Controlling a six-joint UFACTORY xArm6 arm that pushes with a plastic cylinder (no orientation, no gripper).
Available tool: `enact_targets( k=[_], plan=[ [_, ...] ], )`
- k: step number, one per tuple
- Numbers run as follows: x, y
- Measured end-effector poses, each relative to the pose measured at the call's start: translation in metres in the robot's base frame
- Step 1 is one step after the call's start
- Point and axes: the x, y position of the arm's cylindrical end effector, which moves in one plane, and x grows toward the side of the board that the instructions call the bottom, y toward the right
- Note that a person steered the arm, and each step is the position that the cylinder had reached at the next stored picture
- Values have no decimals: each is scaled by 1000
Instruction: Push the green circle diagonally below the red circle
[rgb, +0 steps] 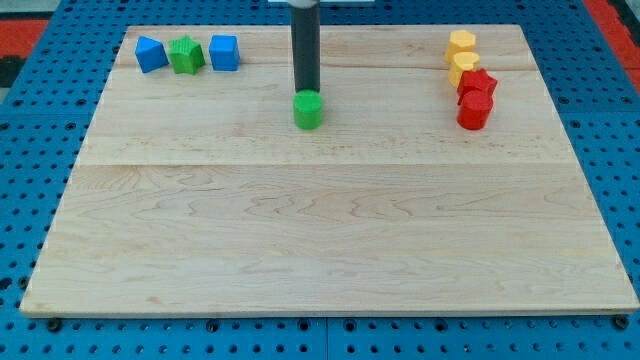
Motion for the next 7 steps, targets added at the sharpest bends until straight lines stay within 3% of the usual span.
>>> enact_targets(
  k=[1,2,3,4,5,6,7],
  plan=[
    [10,-16],
    [30,-85],
    [84,-36],
    [80,20],
    [76,-33],
    [52,-51],
    [51,13]
  ],
)
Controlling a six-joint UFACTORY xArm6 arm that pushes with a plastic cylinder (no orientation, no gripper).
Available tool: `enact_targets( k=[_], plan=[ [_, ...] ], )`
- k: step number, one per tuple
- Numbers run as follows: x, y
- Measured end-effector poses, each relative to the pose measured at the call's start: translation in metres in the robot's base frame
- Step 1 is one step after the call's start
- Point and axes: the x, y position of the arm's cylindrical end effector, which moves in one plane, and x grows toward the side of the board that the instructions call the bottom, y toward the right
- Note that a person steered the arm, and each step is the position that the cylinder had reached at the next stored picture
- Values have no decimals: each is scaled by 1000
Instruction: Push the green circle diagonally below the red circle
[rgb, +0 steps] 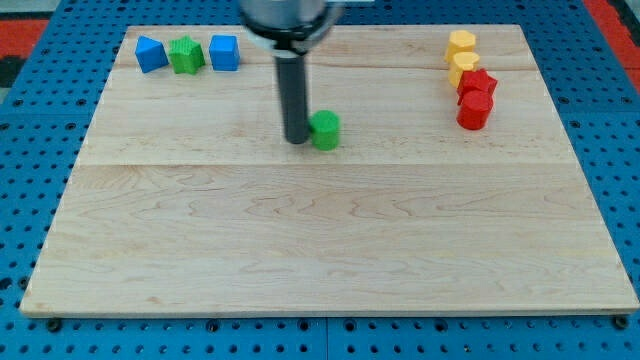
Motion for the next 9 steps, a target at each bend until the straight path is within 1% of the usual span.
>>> enact_targets(
  k=[1,2,3,4,5,6,7,8,9],
  plan=[
    [15,60],
    [15,11],
    [-22,-5],
    [-16,48],
    [2,93],
    [5,124],
    [5,148],
    [10,147],
    [17,167]
  ],
)
